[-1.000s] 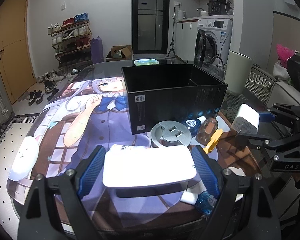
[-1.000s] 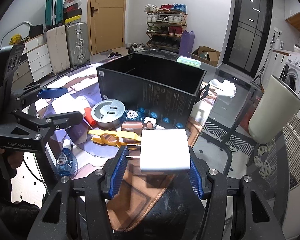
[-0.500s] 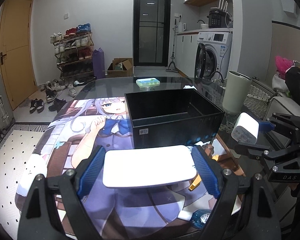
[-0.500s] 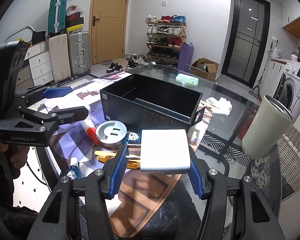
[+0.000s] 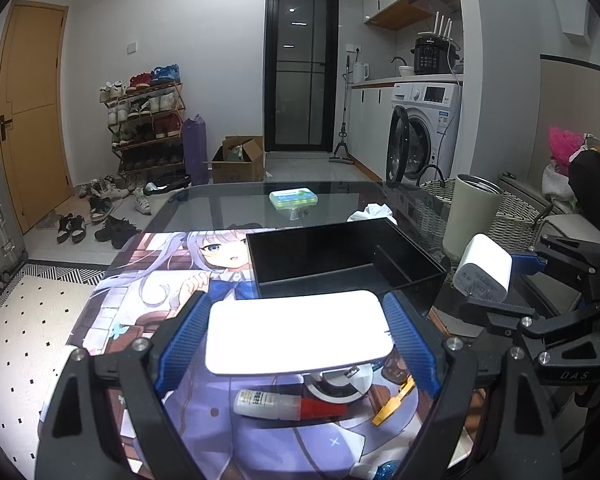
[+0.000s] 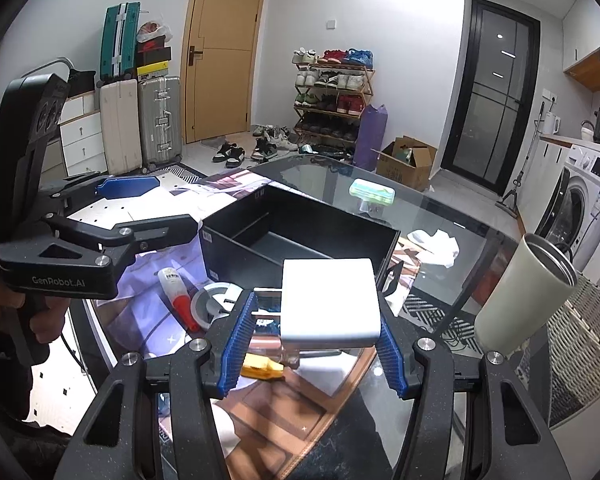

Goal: Organize rigid objects
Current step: 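Carry both held items into the black box and open both tools to release, then withdraw both open tools from the black box, then grasp the blue tape dispenser with the left tool while the right tool grasps the yellow tweezers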

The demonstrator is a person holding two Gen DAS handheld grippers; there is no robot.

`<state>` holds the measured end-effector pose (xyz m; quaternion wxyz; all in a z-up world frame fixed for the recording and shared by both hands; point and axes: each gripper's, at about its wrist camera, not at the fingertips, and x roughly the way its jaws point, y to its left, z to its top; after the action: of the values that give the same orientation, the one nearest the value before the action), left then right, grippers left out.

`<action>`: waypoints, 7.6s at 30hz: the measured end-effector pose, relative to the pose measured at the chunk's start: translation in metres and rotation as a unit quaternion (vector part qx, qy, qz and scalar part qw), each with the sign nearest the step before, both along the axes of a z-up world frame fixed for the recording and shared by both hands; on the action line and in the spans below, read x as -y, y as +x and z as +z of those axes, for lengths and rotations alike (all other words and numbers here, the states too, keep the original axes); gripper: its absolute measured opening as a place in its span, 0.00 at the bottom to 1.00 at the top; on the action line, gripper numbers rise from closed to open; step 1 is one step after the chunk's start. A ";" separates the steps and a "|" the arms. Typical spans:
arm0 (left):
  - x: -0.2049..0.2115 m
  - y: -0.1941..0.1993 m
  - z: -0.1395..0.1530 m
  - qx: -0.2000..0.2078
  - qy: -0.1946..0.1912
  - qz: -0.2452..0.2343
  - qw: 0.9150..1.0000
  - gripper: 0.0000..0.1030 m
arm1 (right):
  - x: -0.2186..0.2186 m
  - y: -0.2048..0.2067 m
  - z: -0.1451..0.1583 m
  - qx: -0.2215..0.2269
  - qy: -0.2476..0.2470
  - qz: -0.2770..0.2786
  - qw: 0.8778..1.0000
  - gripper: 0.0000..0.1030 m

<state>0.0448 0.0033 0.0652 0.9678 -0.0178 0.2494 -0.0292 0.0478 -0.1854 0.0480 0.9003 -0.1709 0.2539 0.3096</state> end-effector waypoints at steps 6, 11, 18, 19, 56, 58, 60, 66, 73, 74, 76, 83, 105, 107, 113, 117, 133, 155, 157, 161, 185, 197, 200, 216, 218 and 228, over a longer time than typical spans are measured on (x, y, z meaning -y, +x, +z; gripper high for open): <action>-0.002 0.012 0.007 0.005 -0.005 -0.001 1.000 0.85 | -0.005 0.009 0.009 0.007 0.006 0.003 1.000 0.55; -0.001 0.026 0.011 0.007 0.001 -0.001 1.000 0.85 | -0.008 0.024 0.015 0.008 0.012 0.005 1.000 0.55; -0.003 0.049 0.009 0.007 0.004 0.006 1.000 0.85 | -0.012 0.052 0.016 -0.002 0.024 0.012 1.000 0.55; -0.004 0.052 0.007 0.007 0.000 0.006 1.000 0.85 | -0.013 0.056 0.015 -0.003 0.026 0.016 1.000 0.55; 0.001 0.106 -0.031 -0.002 -0.009 -0.014 1.000 0.85 | -0.033 0.119 -0.030 -0.023 0.003 0.052 0.998 0.55; 0.000 0.107 -0.031 -0.003 -0.011 -0.013 1.000 0.85 | -0.031 0.120 -0.031 -0.028 0.008 0.053 0.998 0.55; 0.001 0.109 -0.033 -0.004 -0.007 -0.012 1.000 0.85 | -0.028 0.120 -0.032 -0.031 0.012 0.054 0.998 0.55; 0.000 0.109 -0.033 -0.004 -0.008 -0.012 1.000 0.85 | -0.025 0.120 -0.032 -0.025 0.017 0.047 0.998 0.61; -0.002 0.109 -0.032 -0.010 -0.019 -0.014 1.000 0.85 | -0.019 0.119 -0.028 -0.013 0.027 0.034 0.999 0.85; -0.004 0.109 -0.031 -0.012 -0.025 -0.015 1.000 0.86 | -0.018 0.119 -0.027 -0.013 0.028 0.031 0.999 0.86; -0.008 0.108 -0.029 -0.017 -0.038 -0.017 0.999 0.91 | -0.016 0.120 -0.026 -0.011 0.031 0.027 0.999 0.93; -0.015 0.093 -0.021 -0.008 -0.033 -0.005 0.999 1.00 | -0.011 0.114 -0.021 -0.015 0.043 0.027 0.999 1.00; -0.022 0.032 -0.022 -0.022 0.003 0.022 1.000 1.00 | 0.001 0.067 -0.009 -0.019 0.030 0.008 0.999 1.00; -0.024 0.027 -0.023 -0.024 0.004 0.024 0.999 1.00 | 0.002 0.064 -0.009 -0.023 0.033 0.005 0.999 1.00; -0.027 0.012 -0.029 -0.032 0.007 0.034 0.999 1.00 | 0.006 0.052 -0.012 -0.030 0.036 0.004 0.999 1.00; -0.029 0.004 -0.034 -0.037 0.011 0.037 0.999 1.00 | 0.007 0.044 -0.017 -0.036 0.030 0.007 0.999 1.00; -0.028 -0.014 -0.056 -0.063 0.005 0.036 0.997 1.00 | 0.008 0.034 -0.044 -0.097 0.023 0.005 0.995 1.00; -0.027 -0.026 -0.085 -0.092 -0.003 0.035 0.995 1.00 | -0.031 0.029 -0.084 -0.172 -0.005 0.013 0.985 1.00; -0.028 -0.026 -0.086 -0.094 -0.003 0.036 0.995 1.00 | -0.035 0.032 -0.087 -0.175 -0.010 0.006 0.985 1.00; -0.031 -0.030 -0.088 -0.094 -0.003 0.038 0.995 1.00 | -0.040 0.035 -0.088 -0.174 -0.013 -0.002 0.985 1.00; -0.030 -0.031 -0.089 -0.097 -0.010 0.033 0.995 1.00 | -0.044 0.018 -0.090 -0.130 -0.031 0.009 0.991 0.77; -0.017 -0.040 -0.081 -0.098 -0.015 -0.020 0.995 1.00 | -0.012 0.009 -0.074 -0.113 -0.022 0.004 0.993 0.77; -0.010 -0.045 -0.078 -0.097 -0.011 -0.038 0.994 1.00 | -0.005 0.006 -0.073 -0.111 -0.021 0.002 0.994 0.77; 0.028 -0.048 -0.084 -0.128 0.000 -0.128 0.983 1.00 | 0.012 0.000 -0.072 -0.112 -0.014 -0.005 0.994 0.77; 0.030 -0.047 -0.084 -0.130 -0.001 -0.130 0.983 1.00 | 0.012 -0.001 -0.072 -0.112 -0.016 -0.004 0.994 0.77; 0.037 -0.044 -0.089 -0.140 0.006 -0.127 0.982 1.00 | 0.012 -0.002 -0.072 -0.111 -0.017 -0.002 0.994 0.77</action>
<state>0.0010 -0.0333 -0.0242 0.9117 0.0163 0.3832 -0.1476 0.0458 -0.1977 -0.0241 0.8642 -0.1498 0.3579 0.3205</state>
